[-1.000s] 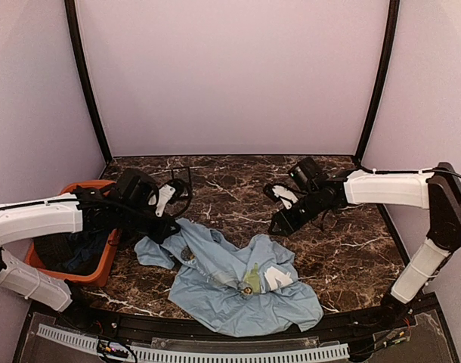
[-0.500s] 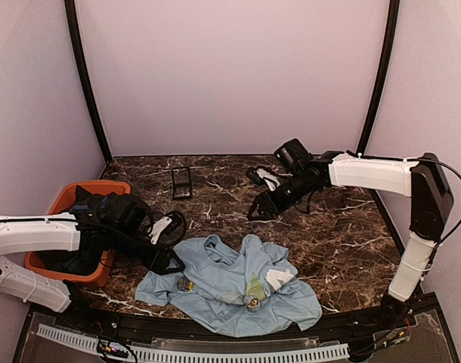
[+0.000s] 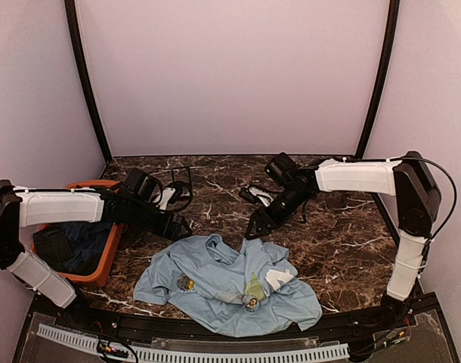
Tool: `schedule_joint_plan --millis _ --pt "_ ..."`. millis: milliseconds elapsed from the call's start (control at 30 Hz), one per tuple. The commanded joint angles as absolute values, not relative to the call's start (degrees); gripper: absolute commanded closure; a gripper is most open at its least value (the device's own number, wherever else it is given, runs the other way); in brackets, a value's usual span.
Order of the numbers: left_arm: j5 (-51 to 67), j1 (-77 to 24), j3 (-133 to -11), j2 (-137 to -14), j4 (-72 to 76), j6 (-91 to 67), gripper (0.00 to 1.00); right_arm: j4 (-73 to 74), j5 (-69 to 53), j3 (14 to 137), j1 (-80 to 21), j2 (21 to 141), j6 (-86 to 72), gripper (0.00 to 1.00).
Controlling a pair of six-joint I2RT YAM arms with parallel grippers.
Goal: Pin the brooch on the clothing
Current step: Smooth out the clothing with brooches at the center of the board.
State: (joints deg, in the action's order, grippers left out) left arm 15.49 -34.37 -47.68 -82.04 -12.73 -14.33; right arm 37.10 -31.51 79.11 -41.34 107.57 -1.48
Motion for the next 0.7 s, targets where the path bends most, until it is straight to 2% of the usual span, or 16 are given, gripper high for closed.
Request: schedule_joint_plan --millis 0,133,300,400,467,533,667 --pt "18.4 -33.9 -49.8 -85.7 -11.8 -11.4 0.15 38.4 -33.0 75.7 -42.5 107.8 -0.4 0.39" --pt "30.1 -33.8 -52.1 -93.5 -10.8 -11.0 0.21 37.3 -33.1 72.1 -42.5 106.1 -0.9 0.44" --pt "31.7 -33.9 -50.2 -96.6 -7.7 -11.8 0.32 36.6 -32.3 69.8 -42.5 103.9 -1.3 0.45" --pt "31.5 -33.9 -50.0 -96.3 -6.9 -11.8 0.42 36.5 -32.6 69.2 -42.5 103.5 -1.6 0.5" --pt "32.2 -33.9 -50.1 -95.9 -6.1 -11.9 0.51 36.2 -32.8 68.5 -42.5 103.3 -1.7 0.6" --pt "33.2 -33.9 -50.1 -95.5 -5.1 -11.9 0.62 35.7 -33.1 67.2 -42.5 103.1 -2.0 0.73" --pt "36.3 -33.9 -49.4 -93.6 -1.6 -12.6 0.96 34.1 -32.8 64.5 -42.5 102.4 -2.4 0.99"
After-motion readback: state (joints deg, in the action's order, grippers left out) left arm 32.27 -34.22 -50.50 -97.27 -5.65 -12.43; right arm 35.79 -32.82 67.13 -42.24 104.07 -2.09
